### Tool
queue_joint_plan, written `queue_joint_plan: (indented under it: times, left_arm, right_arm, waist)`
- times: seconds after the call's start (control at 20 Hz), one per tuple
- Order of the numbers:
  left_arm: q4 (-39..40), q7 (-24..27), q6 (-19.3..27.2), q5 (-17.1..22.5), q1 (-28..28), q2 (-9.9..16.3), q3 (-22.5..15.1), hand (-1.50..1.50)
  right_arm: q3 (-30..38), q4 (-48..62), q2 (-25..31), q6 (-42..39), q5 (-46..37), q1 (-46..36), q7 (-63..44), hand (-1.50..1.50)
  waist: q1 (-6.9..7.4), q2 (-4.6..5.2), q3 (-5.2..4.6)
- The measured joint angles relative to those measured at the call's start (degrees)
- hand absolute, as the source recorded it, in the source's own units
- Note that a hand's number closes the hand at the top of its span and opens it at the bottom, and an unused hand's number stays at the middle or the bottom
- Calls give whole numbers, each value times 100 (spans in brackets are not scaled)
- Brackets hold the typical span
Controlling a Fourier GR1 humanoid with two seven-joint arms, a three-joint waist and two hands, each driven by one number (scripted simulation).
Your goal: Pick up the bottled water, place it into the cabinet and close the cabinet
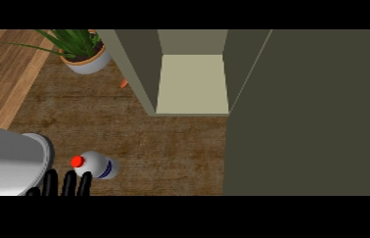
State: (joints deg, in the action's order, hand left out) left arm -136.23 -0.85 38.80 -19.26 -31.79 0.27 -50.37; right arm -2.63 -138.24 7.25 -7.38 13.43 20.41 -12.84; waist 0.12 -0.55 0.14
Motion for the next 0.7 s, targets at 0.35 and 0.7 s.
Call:
queue_joint_plan:
  times: [0.35, 0.7]
  left_arm:
    - [32, 91, 701, -209, -190, -25, -163, -150]
    - [44, 162, 1157, -313, -244, -7, -248, -150]
  right_arm:
    - [101, -41, 27, -85, 41, 69, -55, -150]
    - [179, -66, 35, -163, 76, 164, -48, -150]
  waist:
    - [-20, -9, 2]
    - [-52, -22, 2]
